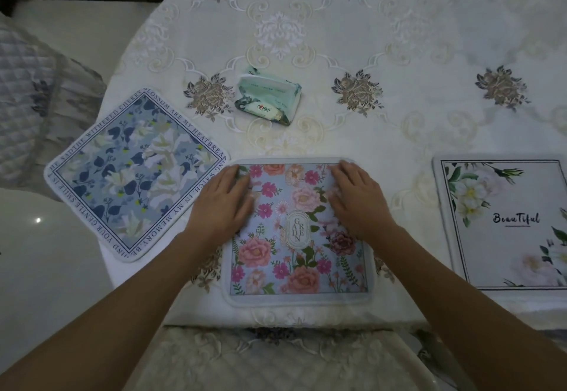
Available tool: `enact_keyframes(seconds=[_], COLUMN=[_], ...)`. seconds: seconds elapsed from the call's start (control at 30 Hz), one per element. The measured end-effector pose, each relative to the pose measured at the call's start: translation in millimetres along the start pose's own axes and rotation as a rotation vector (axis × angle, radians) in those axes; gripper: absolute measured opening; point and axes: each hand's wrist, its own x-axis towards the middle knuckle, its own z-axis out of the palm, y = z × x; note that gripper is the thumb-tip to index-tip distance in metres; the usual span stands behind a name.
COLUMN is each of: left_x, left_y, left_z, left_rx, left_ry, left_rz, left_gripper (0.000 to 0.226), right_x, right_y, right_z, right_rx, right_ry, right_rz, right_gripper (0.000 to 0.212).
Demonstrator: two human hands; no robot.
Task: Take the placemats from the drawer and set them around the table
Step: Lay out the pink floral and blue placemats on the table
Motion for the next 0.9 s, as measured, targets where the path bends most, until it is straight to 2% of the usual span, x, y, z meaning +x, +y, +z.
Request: enact_keyframes(seconds=[0.3,0.47,0.73,0.9], left_x=[-27,-28,-63,-100], left_y=[9,5,4,2], left_z=[0,-2,-7,-1], left_rx=[-0.078,-0.093,-0.088,0.036], left_ry=[0.008,-0.003,-0.056,-0.031], left_rz=[-0.092,-0.077,0.004,0.154], left_gripper=[0.069,0.067,0.060,0.042], right_x=[-24,-37,-73,-117], right_y=[-5,-29,-87,-120], right_z=[0,7,18,22], right_rx=[0.039,0.036,0.261,0.233], right_ry=[-0.073,-0.055,-0.028,0.087], right_rz=[0.085,0.111,0.184,0.200], right_gripper=[0.065,0.055,0.049,0.044])
